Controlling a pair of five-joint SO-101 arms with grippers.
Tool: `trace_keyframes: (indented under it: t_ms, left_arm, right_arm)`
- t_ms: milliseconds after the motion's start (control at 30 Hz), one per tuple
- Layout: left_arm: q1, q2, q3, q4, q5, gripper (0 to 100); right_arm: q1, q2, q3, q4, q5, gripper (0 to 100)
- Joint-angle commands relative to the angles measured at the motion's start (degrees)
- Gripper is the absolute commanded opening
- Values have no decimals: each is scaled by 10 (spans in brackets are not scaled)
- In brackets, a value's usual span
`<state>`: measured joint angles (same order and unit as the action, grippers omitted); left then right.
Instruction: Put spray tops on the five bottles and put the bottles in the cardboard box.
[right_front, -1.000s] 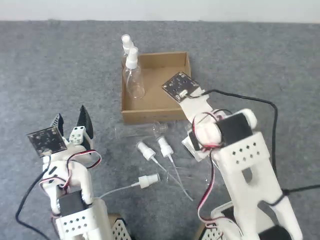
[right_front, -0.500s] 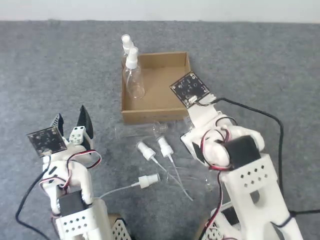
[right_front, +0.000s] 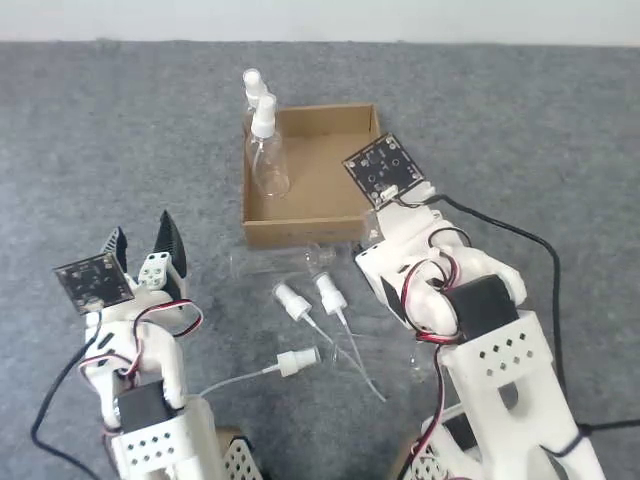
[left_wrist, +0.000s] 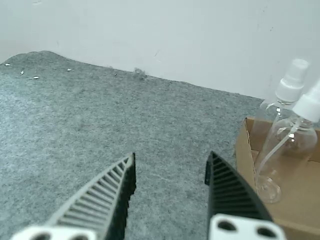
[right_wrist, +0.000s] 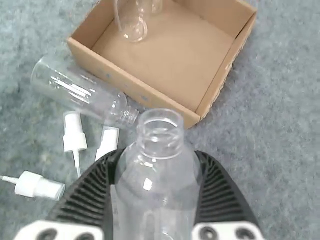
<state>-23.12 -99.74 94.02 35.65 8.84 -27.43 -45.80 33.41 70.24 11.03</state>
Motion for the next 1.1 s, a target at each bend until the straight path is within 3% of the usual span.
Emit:
trace_keyframes:
  t_ms: [0, 133, 367, 700, 1067]
  left_arm:
    - [0, -9, -5, -18, -4, 214]
    - [0, -9, -5, -18, -4, 214]
    - [0, -9, -5, -18, -4, 214]
    - [0, -9, -5, -18, -4, 214]
    - [22, -9, -36, 1, -4, 214]
  right_arm:
    - [-2, -23, -5, -15, -40, 41]
    - [-2, -23, -5, -18, -98, 41]
    - [1, -30, 2, -14, -103, 41]
    - [4, -223, 147, -60, -98, 40]
    - [112, -284, 253, -152, -122, 40]
